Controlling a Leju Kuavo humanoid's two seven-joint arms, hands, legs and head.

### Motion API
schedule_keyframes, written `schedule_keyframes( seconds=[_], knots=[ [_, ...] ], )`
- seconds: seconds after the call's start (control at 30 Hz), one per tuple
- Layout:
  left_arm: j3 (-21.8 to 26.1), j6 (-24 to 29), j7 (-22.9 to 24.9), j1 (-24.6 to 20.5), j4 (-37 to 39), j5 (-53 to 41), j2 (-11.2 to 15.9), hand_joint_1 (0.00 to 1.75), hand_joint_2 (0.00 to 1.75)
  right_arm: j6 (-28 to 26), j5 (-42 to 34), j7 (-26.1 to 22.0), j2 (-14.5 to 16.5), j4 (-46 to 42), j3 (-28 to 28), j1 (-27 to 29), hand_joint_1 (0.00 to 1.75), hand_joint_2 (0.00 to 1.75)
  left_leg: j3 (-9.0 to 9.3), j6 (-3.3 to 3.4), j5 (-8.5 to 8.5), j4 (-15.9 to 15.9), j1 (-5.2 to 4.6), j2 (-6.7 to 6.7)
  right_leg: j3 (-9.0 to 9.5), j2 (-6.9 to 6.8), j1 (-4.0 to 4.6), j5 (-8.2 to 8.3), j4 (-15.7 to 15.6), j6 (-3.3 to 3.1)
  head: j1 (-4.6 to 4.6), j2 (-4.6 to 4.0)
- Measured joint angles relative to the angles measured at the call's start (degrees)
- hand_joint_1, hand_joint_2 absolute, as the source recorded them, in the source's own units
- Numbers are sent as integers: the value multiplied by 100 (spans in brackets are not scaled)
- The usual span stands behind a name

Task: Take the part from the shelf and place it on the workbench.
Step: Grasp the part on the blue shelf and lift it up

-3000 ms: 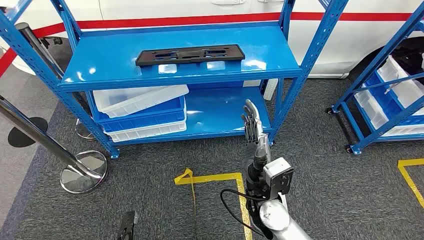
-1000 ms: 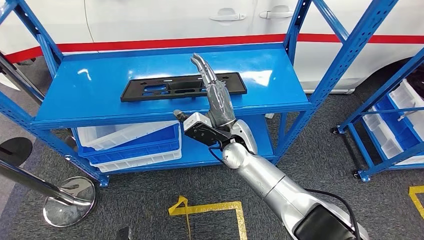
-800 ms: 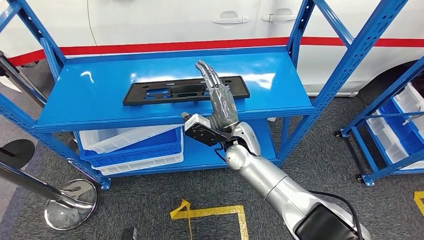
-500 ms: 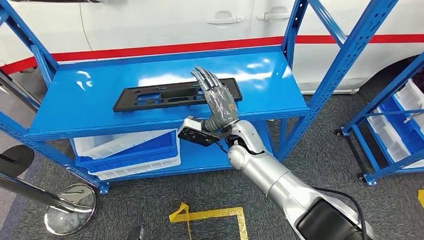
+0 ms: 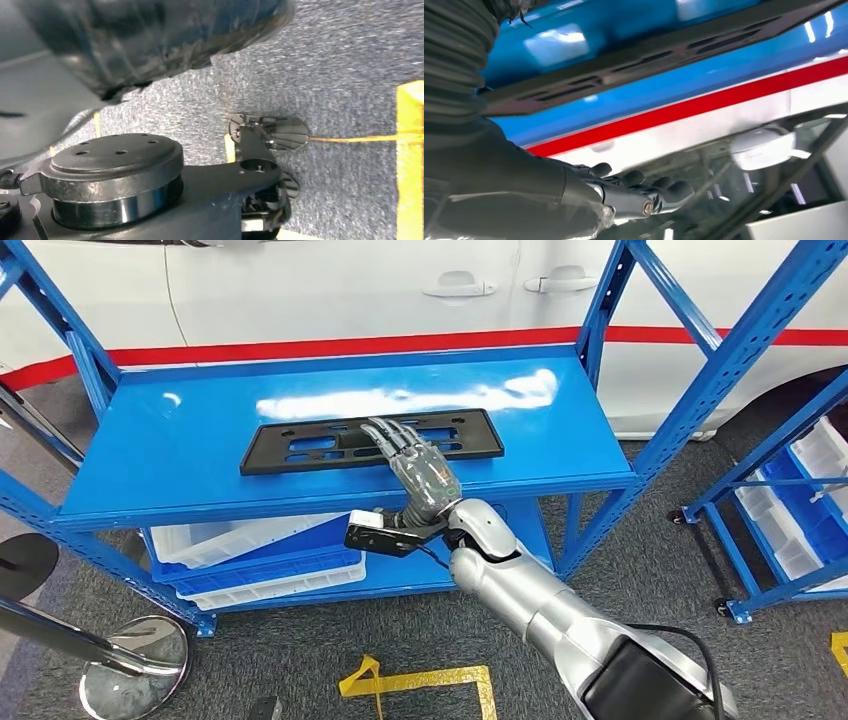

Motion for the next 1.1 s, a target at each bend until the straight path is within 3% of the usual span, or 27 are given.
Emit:
schedule_keyframes(
  seconds=[0.07,0.1,0.13,0.17,0.23,0.3,0.47,0.5,0.57,0.63,0.67,0.7,0.73,0.8,0.83,0.97,1.03,1.1],
  knots=[
    [-20,-26,26,-11,0,-8,11,0,0,90,5,20,71,193,47,-14,0,175,35,55,-34,-1,-17,-1,-428,-4,-1,-266,777,2,9,0],
    [-36,-32,34,-12,0,-14,17,0,0,121,7,33,103,298,75,-10,0,175,51,69,-51,3,-24,-5,-616,-4,-2,-306,1061,1,9,0],
    [-56,-36,40,-8,0,-21,22,0,0,138,12,46,130,390,101,-6,0,175,70,76,-73,10,-28,-11,-712,-4,-2,-240,1144,-4,9,0],
    [-77,-37,43,-3,1,-28,26,0,0,146,37,64,157,465,119,-7,0,175,95,75,-99,20,-31,-18,-699,-4,-1,-75,1012,-16,10,0],
    [-107,-39,44,5,2,-46,32,0,0,179,174,173,222,598,157,-39,0,175,157,52,-168,46,-31,-27,-414,-4,4,360,297,-57,8,0],
    [-134,-45,45,-11,2,-65,37,0,0,280,398,389,303,740,228,-108,0,175,175,4,-225,78,-45,-30,-140,-3,25,541,-275,-88,7,0],
    [-203,-63,31,-24,3,-80,48,0,0,521,829,826,437,1045,404,-237,0,175,145,-147,-338,186,-44,-22,-13,10,19,488,-469,-156,4,0],
    [-210,-63,22,-24,3,-79,49,0,0,541,851,858,459,1092,424,-266,0,175,53,-178,-444,393,-38,-17,18,7,5,484,-489,-176,-1,0],
    [-227,-63,9,-25,4,-74,50,0,0,572,873,892,502,1184,462,-309,0,175,-327,-231,-724,1109,-22,-11,53,1,3,460,-496,-210,-8,0],
    [-256,-63,4,-12,4,-69,50,0,0,585,901,917,526,1278,510,-317,0,175,-698,-268,-819,1667,-9,-8,79,1,8,432,-491,-227,-6,0],
    [-270,-63,3,-4,4,-68,50,0,0,580,932,953,533,1320,533,-318,0,175,-752,-275,-712,1661,-4,-6,96,5,10,416,-486,-228,-8,0],
    [-281,-63,2,1,4,-66,50,0,0,566,977,1011,539,1358,552,-322,0,175,-698,-275,-513,1442,1,-4,117,10,10,397,-480,-226,-8,0],
    [-290,-63,-1,1,4,-62,51,0,0,546,1034,1093,546,1392,566,-332,0,175,-551,-266,-263,1053,5,-2,141,16,9,376,-474,-218,-9,0],
    [-303,-64,-8,-10,4,-54,51,0,0,486,1124,1260,562,1454,576,-367,0,175,-243,-231,22,352,-8,-3,166,28,24,336,-460,-184,-6,0],
    [-307,-65,-13,-14,4,-52,51,0,0,454,1152,1329,568,1483,582,-384,0,175,-155,-206,56,164,-21,-6,168,33,30,325,-459,-160,-3,0],
    [-312,-84,-19,-9,4,-51,54,0,0,348,1229,1508,581,1574,602,-422,0,175,-77,-69,28,49,-27,-9,154,26,26,261,-421,-44,1,0],
    [-315,-97,-20,-11,4,-54,54,0,0,313,1266,1565,581,1609,603,-460,0,175,-27,6,28,9,-9,-1,-41,10,26,39,-7,-6,11,0],
    [-324,-100,-20,-15,4,-55,54,0,0,277,1321,1630,580,1646,604,-487,0,175,-7,54,1,9,-19,6,-444,5,28,-272,757,6,18,0]
  ],
)
